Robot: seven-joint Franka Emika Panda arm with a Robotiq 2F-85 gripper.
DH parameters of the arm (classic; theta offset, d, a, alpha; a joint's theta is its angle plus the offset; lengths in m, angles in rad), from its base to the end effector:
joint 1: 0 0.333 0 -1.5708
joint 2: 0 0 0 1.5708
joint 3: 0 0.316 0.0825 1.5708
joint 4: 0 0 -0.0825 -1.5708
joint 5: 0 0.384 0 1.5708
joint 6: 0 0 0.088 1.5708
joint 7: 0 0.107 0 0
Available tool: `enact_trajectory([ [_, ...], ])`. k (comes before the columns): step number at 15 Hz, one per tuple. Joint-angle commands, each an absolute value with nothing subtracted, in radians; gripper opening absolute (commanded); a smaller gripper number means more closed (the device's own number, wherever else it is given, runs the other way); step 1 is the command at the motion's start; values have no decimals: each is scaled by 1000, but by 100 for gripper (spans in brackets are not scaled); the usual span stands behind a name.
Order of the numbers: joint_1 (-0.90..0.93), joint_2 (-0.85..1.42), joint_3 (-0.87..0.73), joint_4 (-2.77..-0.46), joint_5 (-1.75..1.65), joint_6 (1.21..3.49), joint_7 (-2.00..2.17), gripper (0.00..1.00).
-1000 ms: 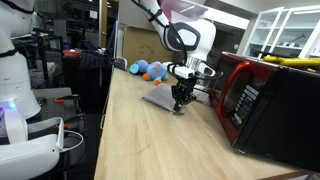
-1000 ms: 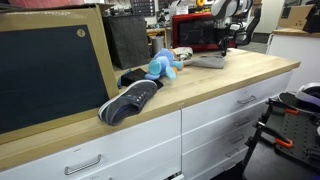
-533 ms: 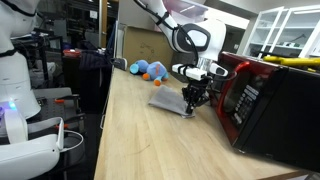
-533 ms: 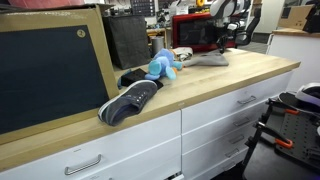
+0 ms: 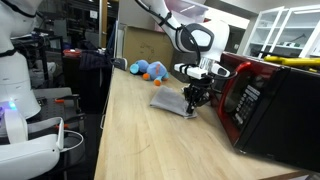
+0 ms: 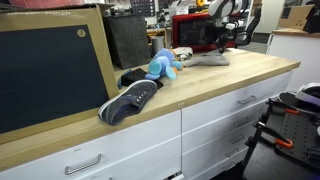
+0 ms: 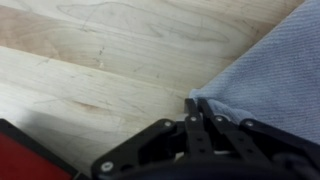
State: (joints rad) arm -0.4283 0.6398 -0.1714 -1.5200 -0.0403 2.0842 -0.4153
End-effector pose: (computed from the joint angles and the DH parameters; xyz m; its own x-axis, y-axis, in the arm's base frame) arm 0.5870 -0.3814 0.2846 0.9833 -0.1378 -0.1190 -0.1268 -0.9873 0.0953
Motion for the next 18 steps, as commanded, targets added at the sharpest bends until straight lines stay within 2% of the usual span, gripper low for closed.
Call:
enact_trajectory([
  [1,-468,664,-160,-1418,-37,1985,-507,1],
  [18,-543,514,-134,-1443,94,1892,-829,1],
])
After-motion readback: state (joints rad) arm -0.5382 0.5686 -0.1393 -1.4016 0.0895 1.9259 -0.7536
